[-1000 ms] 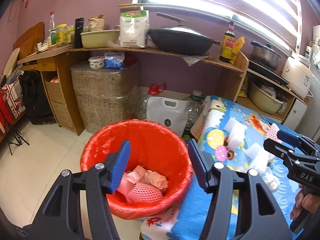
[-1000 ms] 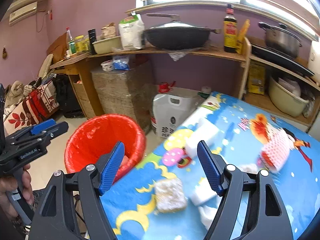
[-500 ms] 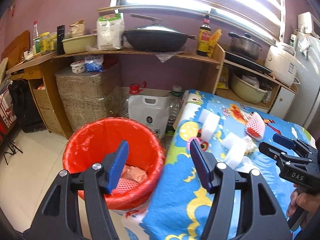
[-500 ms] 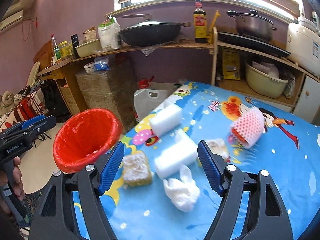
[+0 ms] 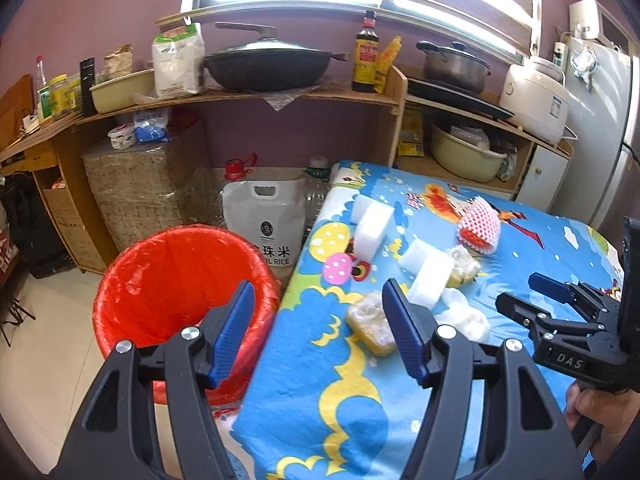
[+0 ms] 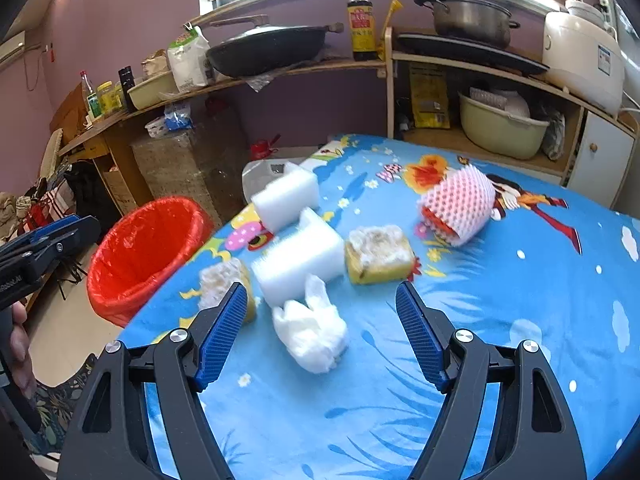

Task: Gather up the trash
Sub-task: 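Move the left tool to the yellow sponge while the right tool approaches the white tissue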

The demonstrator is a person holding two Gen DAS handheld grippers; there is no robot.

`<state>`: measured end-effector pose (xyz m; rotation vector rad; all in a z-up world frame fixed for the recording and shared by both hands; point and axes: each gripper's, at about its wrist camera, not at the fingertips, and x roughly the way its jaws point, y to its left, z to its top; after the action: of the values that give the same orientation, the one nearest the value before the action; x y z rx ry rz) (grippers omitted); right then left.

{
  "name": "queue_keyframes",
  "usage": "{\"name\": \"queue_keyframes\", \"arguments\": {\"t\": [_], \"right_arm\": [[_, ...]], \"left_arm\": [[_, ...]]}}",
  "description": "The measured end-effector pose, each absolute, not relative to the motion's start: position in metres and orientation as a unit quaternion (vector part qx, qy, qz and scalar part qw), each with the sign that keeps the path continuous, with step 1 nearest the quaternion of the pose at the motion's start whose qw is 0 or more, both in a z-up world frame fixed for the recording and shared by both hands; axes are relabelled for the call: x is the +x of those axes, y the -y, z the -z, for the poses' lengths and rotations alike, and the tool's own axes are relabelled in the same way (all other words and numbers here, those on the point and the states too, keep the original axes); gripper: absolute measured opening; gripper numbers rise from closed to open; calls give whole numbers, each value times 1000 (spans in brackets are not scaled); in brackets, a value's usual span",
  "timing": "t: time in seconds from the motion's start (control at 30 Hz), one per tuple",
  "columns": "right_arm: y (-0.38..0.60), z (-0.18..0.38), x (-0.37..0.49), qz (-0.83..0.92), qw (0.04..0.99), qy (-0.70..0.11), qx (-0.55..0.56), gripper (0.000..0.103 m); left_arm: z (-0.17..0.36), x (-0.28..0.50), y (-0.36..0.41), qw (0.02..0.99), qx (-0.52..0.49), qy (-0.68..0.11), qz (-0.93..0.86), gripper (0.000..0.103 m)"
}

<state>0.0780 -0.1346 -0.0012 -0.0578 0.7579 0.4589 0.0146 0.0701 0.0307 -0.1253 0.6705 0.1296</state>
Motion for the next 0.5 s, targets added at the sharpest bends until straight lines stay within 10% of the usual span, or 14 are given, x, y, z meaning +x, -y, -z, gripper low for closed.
{"name": "queue_keyframes", "arguments": {"t": [0.5], "right_arm": [[129, 39, 87, -223, 887, -402, -47, 73]], "left_arm": [[-14, 29, -54, 934, -55, -348, -51, 65]]}}
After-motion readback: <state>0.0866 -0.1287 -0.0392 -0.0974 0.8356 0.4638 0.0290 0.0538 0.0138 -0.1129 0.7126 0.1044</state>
